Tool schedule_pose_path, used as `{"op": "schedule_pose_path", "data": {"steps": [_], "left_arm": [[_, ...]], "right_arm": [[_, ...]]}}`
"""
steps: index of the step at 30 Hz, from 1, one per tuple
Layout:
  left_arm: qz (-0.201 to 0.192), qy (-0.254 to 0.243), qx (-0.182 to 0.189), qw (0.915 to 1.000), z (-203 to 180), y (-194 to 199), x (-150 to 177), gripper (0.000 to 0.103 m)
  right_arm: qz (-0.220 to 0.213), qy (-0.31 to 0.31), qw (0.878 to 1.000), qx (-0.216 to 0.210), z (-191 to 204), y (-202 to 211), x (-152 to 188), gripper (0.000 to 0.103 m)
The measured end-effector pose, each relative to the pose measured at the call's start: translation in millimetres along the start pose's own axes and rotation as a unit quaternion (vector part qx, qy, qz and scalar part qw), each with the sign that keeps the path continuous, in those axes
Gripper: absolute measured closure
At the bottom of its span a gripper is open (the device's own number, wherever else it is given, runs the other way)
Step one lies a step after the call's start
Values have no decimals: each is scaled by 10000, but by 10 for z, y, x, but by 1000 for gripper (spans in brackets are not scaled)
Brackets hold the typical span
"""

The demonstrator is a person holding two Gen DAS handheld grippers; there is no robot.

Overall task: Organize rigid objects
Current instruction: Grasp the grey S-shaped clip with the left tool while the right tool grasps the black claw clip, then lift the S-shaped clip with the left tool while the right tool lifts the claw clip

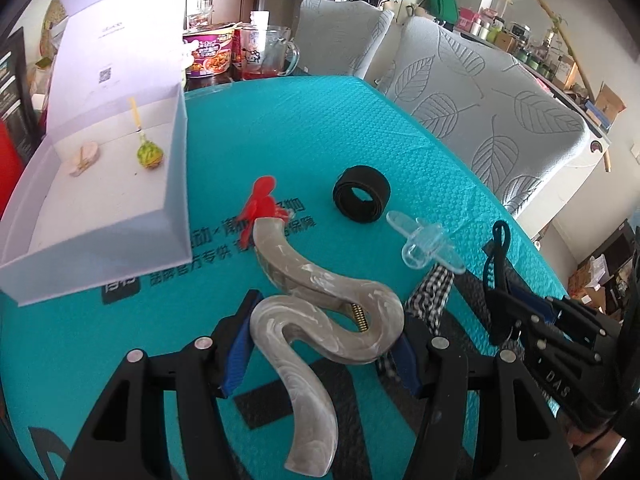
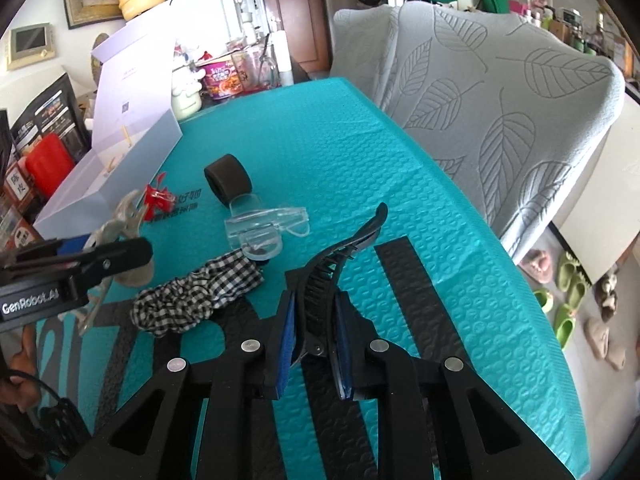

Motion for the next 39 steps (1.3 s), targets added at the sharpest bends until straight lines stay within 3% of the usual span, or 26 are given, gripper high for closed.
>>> {"op": "schedule_pose_path", "data": {"steps": [16,39], "left_arm": [[-369,351,-131,9986,421,479,144,44],[-792,1004,-618,9899,1191,998,243,44]], "right_arm": [[-350,523,9975,-307,580,292,-167,84],[-423,1545,9780,-1336,1746,325,-301,84]]}}
Point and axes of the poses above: each gripper's, at about its wrist camera, not at the fingertips, and y roughly against the way its jaws point, z to its left, x to its underside, the point moved 9 cm from there along -y, roughly the way its jaws point, and after that the axes turned 9 degrees about y, right-handed, at the moved point
